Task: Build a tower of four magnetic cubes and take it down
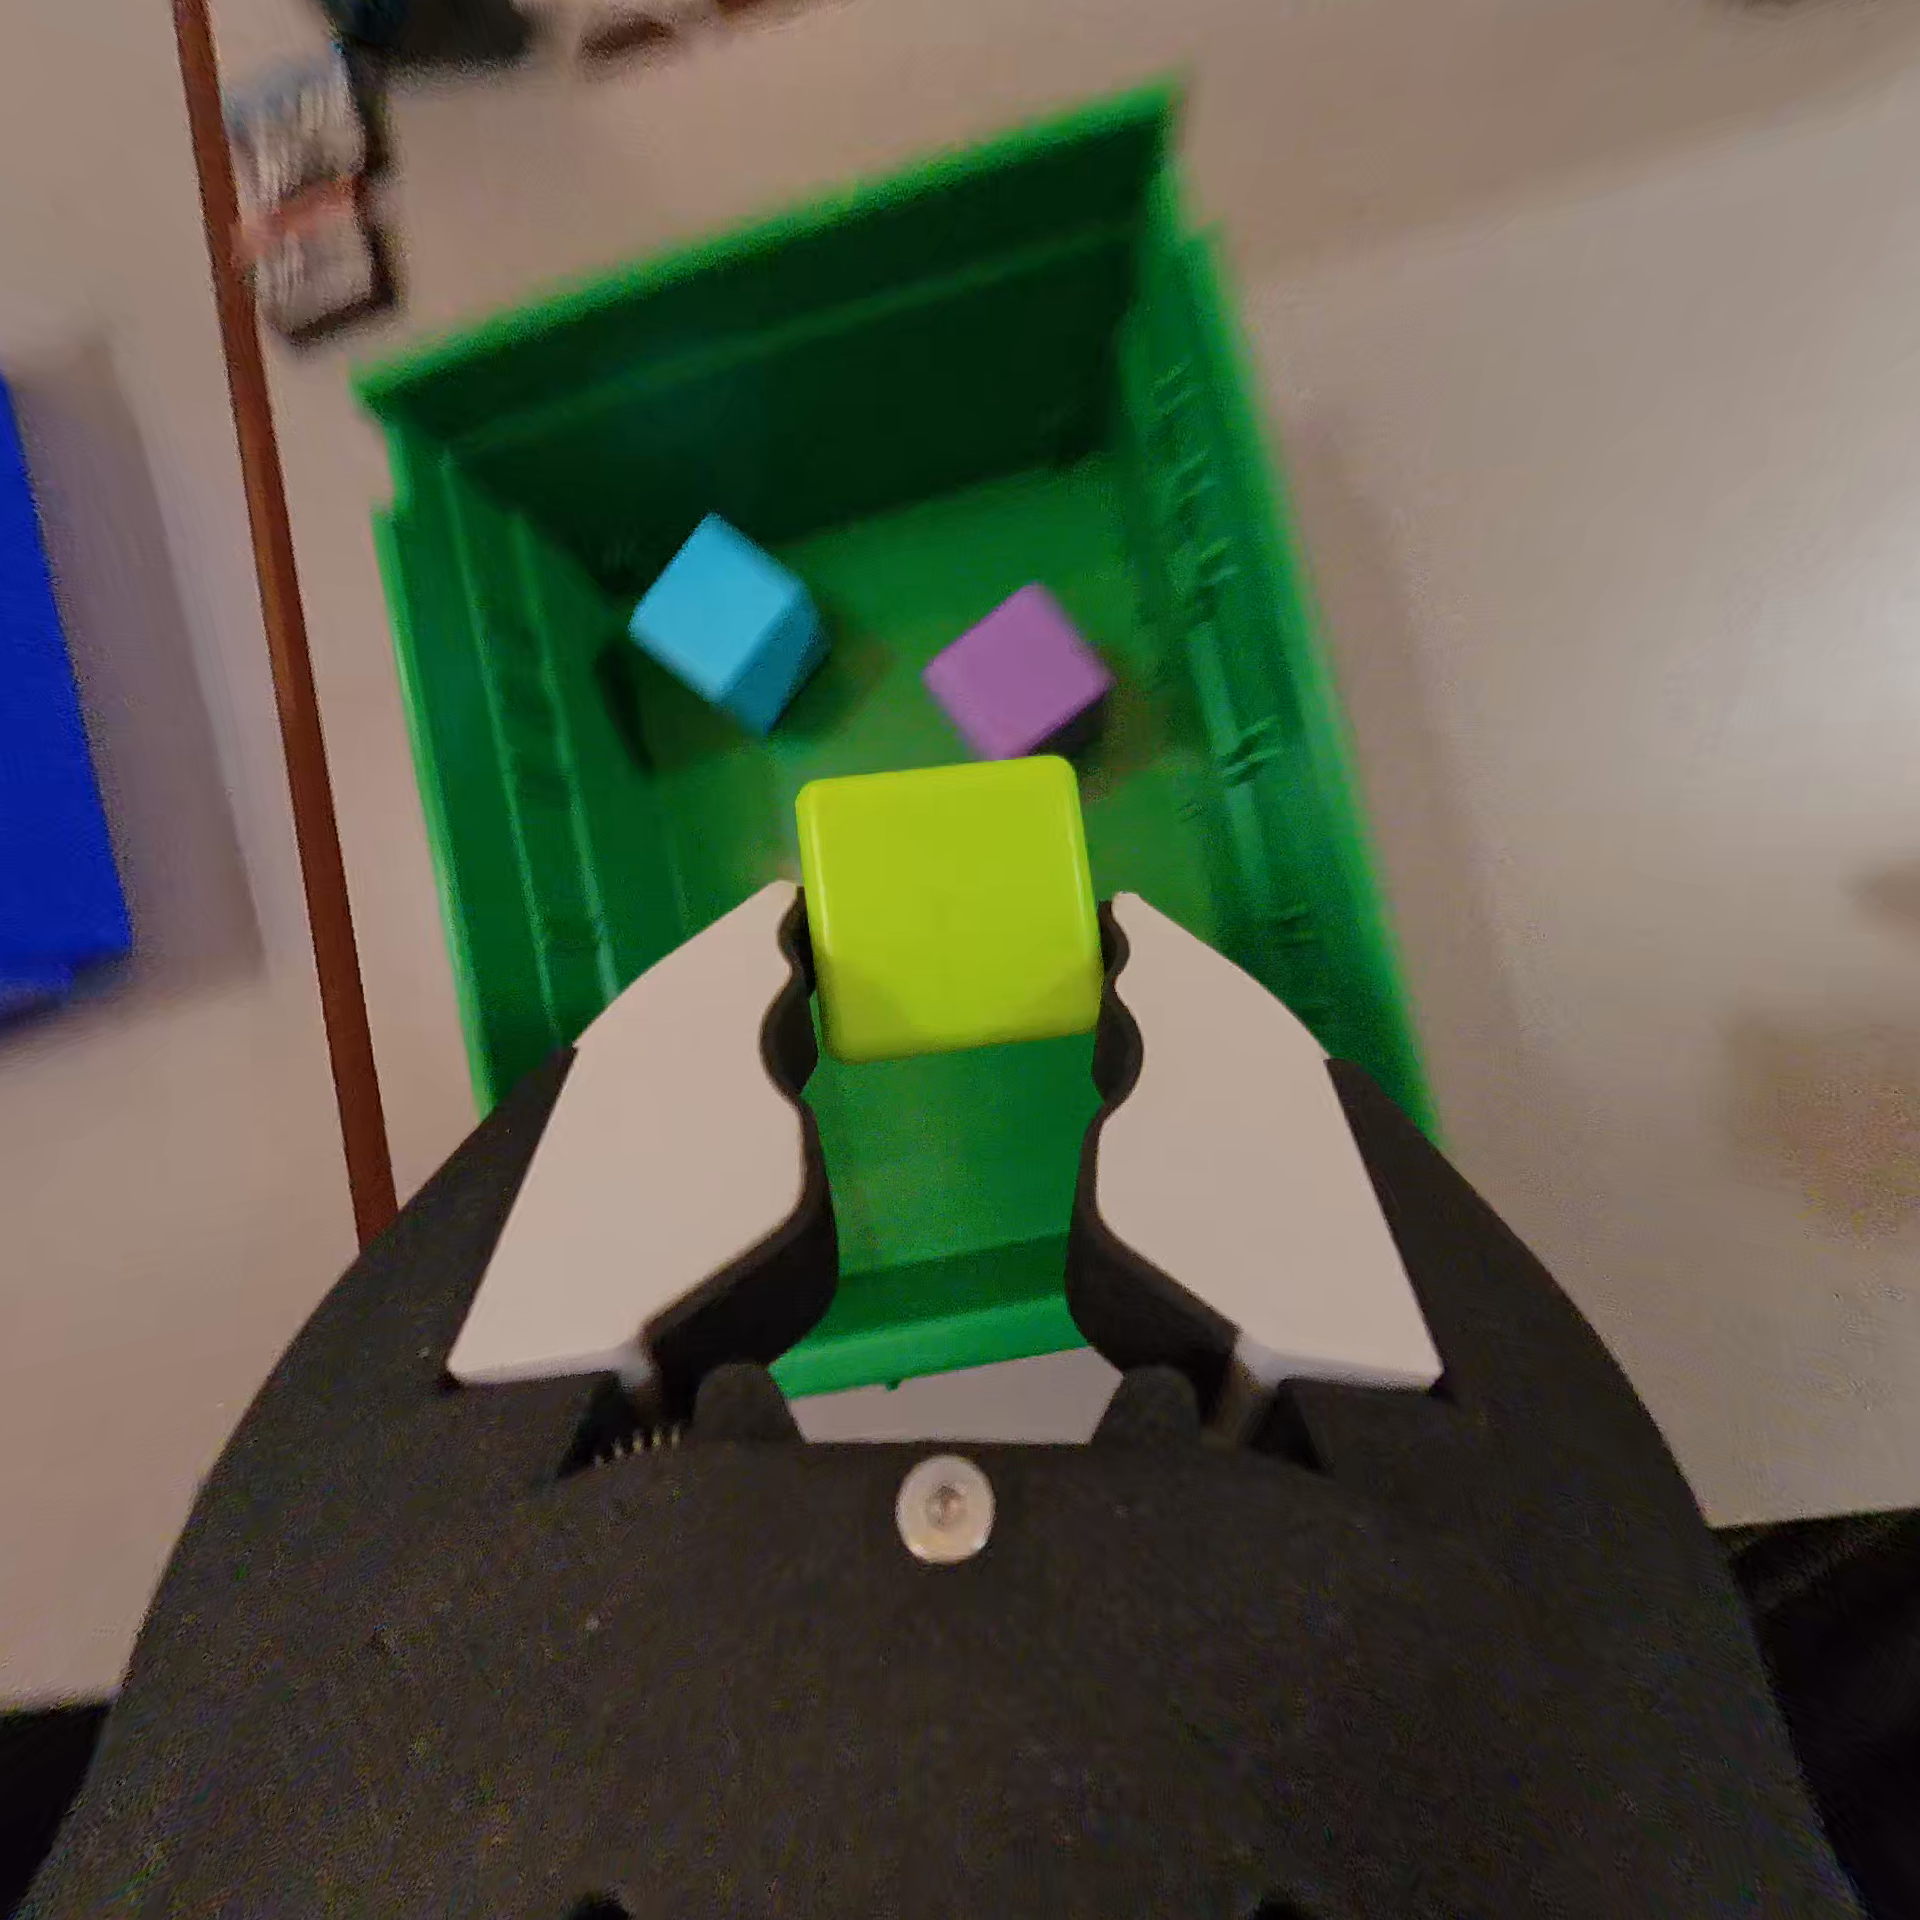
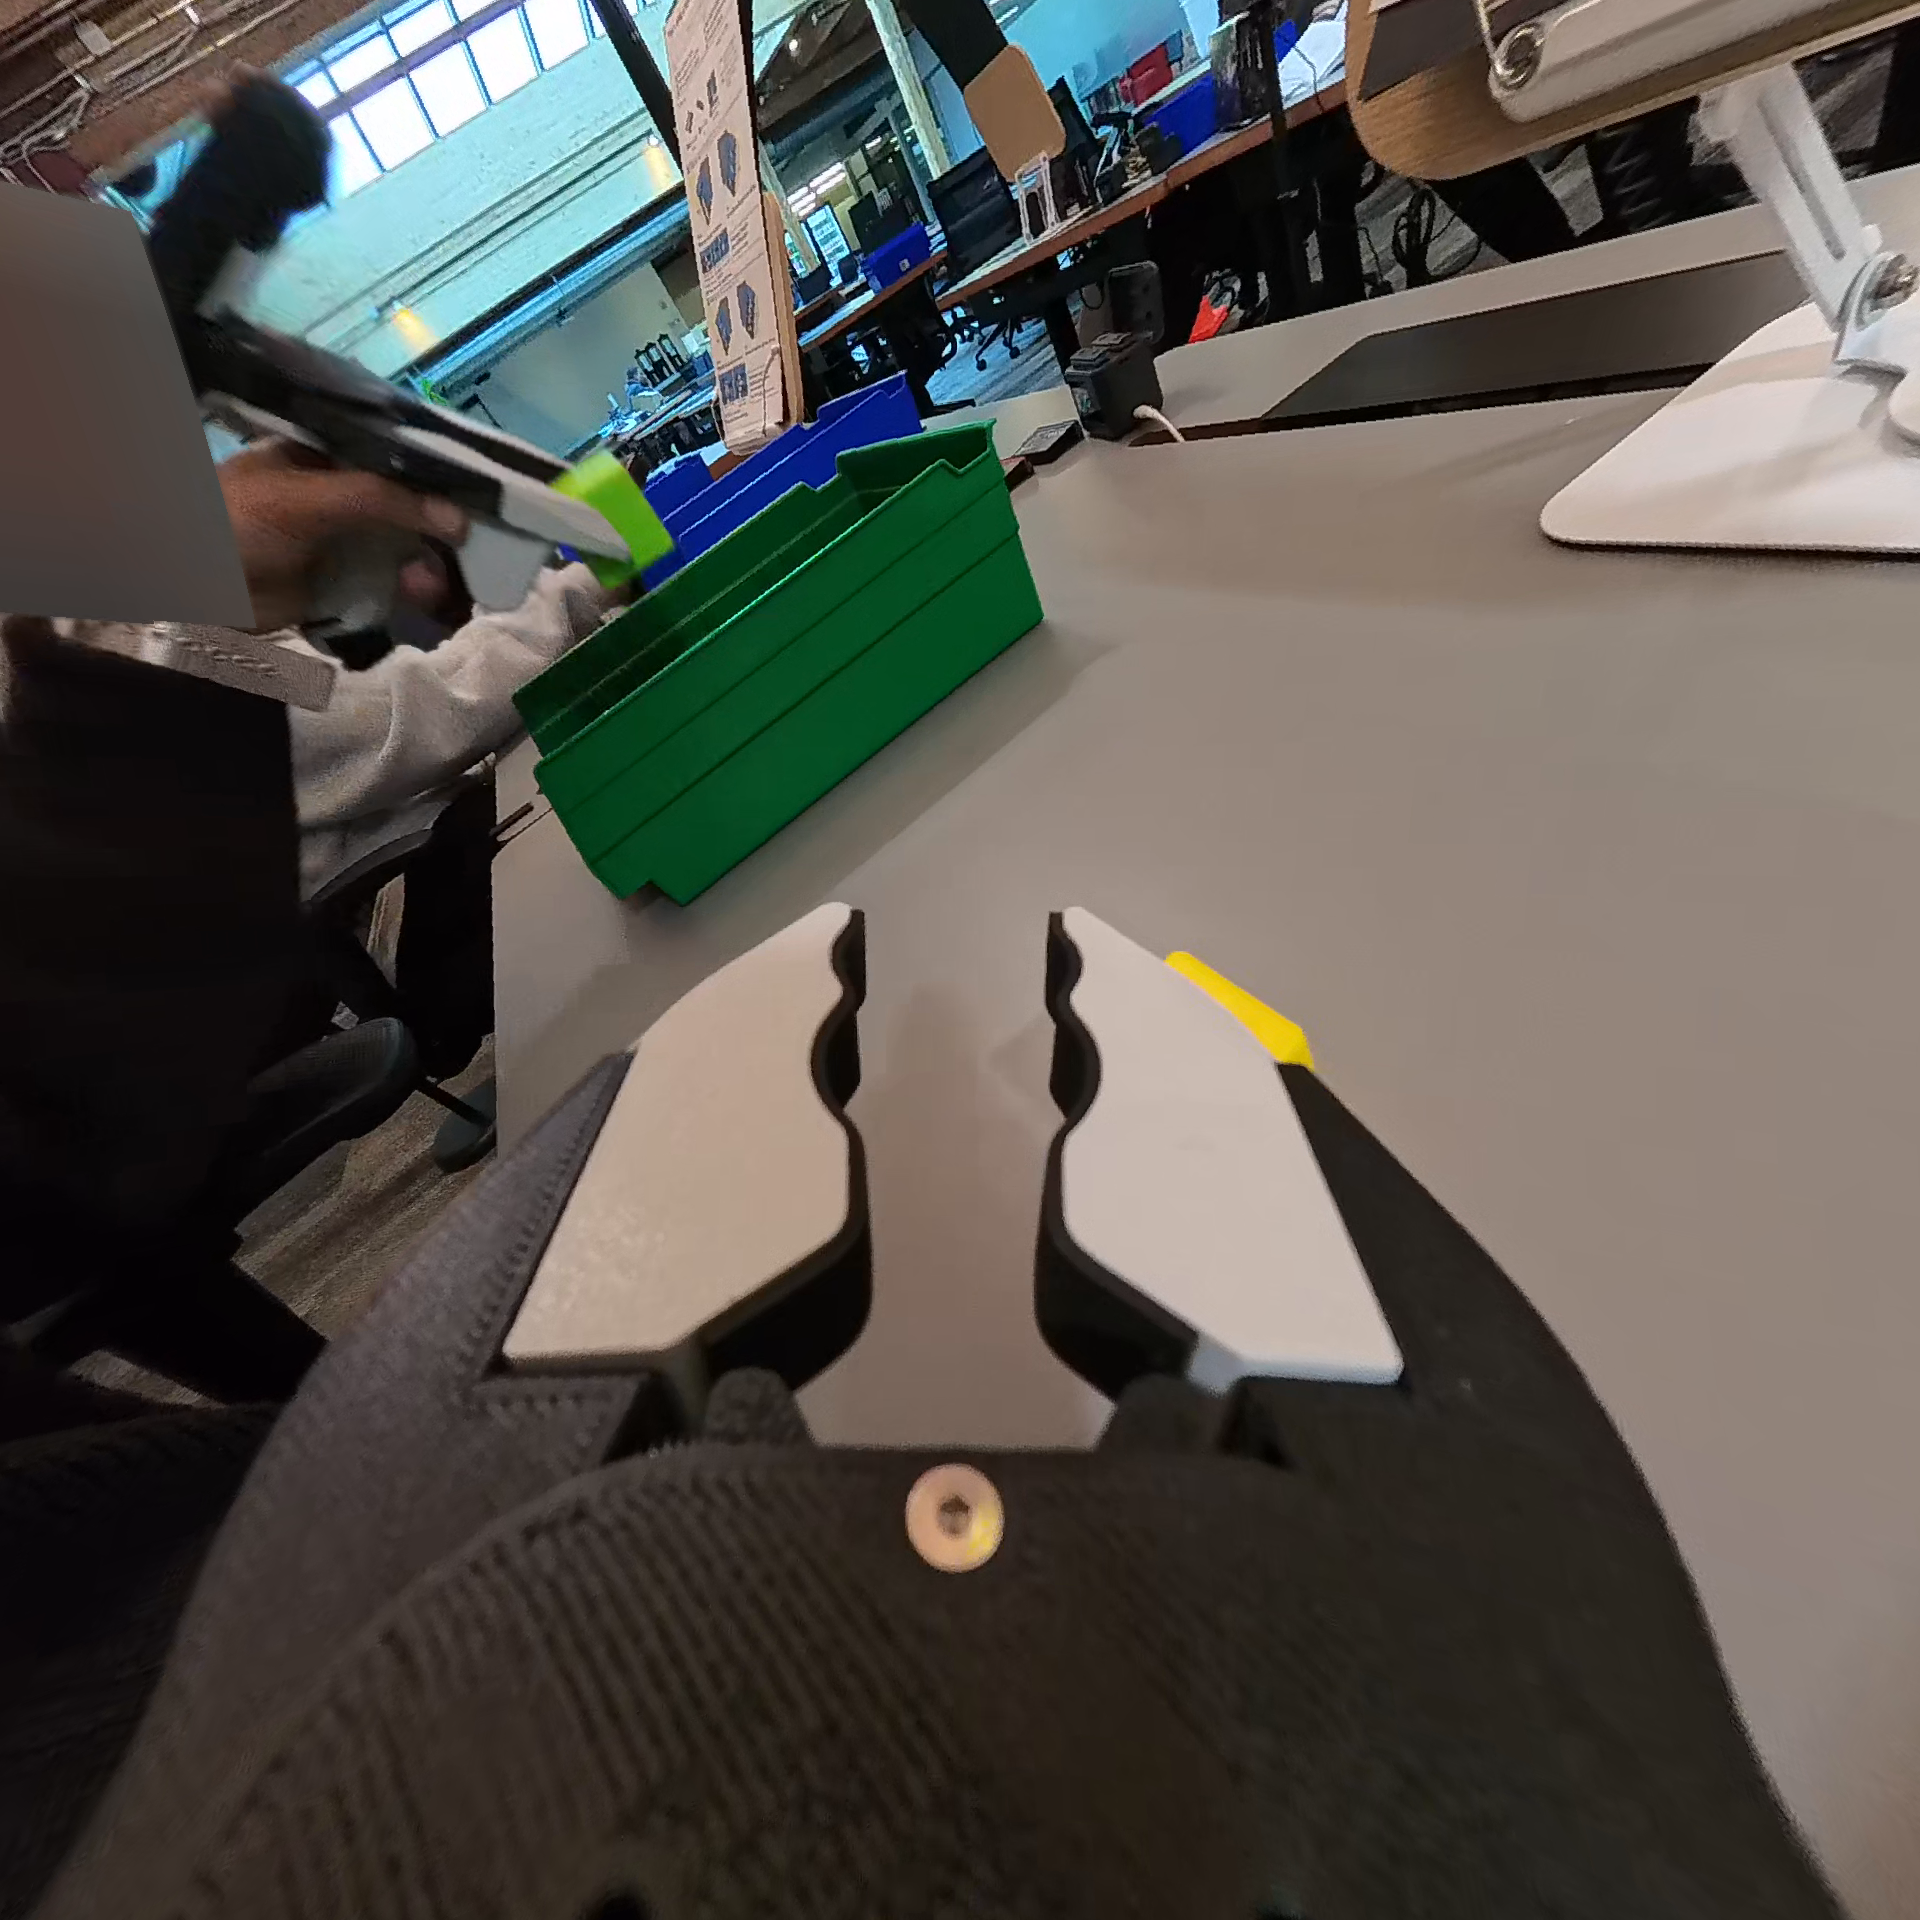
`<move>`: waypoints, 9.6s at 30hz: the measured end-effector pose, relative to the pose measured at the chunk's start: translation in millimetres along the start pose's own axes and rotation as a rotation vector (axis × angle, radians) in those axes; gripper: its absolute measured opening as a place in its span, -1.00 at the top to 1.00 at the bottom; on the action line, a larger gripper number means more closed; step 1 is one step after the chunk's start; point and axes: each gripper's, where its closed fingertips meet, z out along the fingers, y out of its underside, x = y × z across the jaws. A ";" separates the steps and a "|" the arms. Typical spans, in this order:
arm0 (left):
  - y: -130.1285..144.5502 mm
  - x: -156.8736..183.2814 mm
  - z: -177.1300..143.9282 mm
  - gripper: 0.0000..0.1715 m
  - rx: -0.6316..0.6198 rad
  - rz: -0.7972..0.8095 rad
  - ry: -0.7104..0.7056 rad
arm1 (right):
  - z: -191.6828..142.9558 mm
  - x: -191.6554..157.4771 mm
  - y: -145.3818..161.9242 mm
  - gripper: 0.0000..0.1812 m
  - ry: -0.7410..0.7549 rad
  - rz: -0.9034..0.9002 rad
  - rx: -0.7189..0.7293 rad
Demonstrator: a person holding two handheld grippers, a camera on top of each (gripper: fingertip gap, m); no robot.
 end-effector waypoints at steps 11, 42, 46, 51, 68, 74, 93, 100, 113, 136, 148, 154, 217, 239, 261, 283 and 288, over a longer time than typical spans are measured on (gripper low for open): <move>-59.4 183.4 -14.7 0.40 0.185 0.522 0.452 | -30.2 11.4 -2.7 0.64 0.083 -0.002 0.045; -41.2 384.0 48.9 0.40 0.225 1.124 1.068 | -129.5 17.5 21.3 0.63 0.293 0.087 0.148; -36.6 384.7 53.6 0.40 0.205 1.141 1.061 | -127.8 16.2 22.8 0.63 0.289 0.083 0.139; -34.2 385.2 58.5 0.40 0.191 1.137 1.064 | -129.0 17.4 22.4 0.63 0.290 0.091 0.143; -33.1 382.1 66.7 0.41 0.174 1.054 1.099 | -127.8 16.4 23.0 0.63 0.281 0.098 0.140; -34.7 377.6 72.4 0.31 0.167 1.034 1.038 | -125.3 15.7 22.6 0.63 0.273 0.096 0.136; -139.9 269.7 20.6 0.11 0.594 0.428 0.731 | -86.4 10.8 8.7 0.63 0.147 0.116 0.123; -151.7 101.0 10.5 0.11 0.680 0.074 0.216 | -53.9 2.9 6.7 0.63 0.069 0.099 0.077; -31.9 7.3 100.0 0.11 0.213 -0.345 0.174 | -23.8 1.8 4.0 0.64 0.014 0.081 0.033; 18.7 0.4 112.4 0.44 -0.039 -0.098 0.163 | -25.8 3.3 0.9 0.64 0.001 0.121 0.054; -72.1 38.7 -4.8 0.45 0.360 0.013 0.295 | -26.3 4.9 0.2 0.64 0.002 0.131 0.060; -108.2 150.0 -44.5 0.45 0.570 0.283 0.596 | -29.6 5.5 0.3 0.64 0.012 0.127 0.063; -71.4 357.3 8.7 0.26 0.478 0.730 1.275 | -107.7 15.5 9.8 0.64 0.166 0.197 0.181; -50.2 -76.9 119.3 0.19 0.275 -0.361 -0.251 | -77.2 13.2 8.3 0.64 0.104 0.188 0.130; -28.6 -74.6 140.4 0.43 0.194 -0.410 -0.107 | -78.0 13.2 8.2 0.64 0.107 0.185 0.130; -126.7 260.3 -51.5 0.43 0.710 0.423 1.208 | -78.1 11.6 8.0 0.65 0.103 0.184 0.131; -105.8 331.5 -36.4 0.43 0.618 0.623 1.234 | -77.6 12.0 8.9 0.64 0.098 0.194 0.131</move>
